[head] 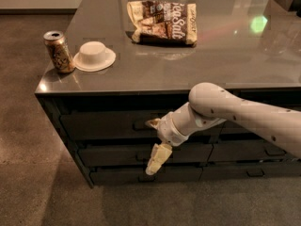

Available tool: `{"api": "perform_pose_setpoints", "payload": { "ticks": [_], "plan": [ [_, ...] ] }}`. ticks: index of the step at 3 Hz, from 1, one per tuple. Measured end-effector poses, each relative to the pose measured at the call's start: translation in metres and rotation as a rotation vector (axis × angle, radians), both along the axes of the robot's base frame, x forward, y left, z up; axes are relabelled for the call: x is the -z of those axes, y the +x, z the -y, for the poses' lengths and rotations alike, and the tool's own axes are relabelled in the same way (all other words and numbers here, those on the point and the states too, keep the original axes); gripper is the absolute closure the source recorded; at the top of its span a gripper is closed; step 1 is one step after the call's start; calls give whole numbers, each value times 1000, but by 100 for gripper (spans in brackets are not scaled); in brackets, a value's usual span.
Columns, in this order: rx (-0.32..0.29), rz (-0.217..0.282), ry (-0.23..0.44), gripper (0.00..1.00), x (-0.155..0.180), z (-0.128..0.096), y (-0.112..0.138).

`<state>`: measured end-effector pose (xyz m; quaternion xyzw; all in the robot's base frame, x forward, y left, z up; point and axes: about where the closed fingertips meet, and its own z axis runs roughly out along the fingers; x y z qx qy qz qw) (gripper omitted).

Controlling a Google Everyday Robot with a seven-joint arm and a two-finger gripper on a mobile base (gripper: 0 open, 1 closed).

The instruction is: Open top drawer

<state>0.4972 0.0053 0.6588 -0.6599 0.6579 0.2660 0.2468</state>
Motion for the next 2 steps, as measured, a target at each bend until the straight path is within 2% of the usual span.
{"api": "perform_pose_setpoints", "payload": {
  "ticks": [1,2],
  "plan": [
    [-2,-6,37,0,15,-20,8],
    [0,-6,40,0,19,-26,11]
  ]
}}
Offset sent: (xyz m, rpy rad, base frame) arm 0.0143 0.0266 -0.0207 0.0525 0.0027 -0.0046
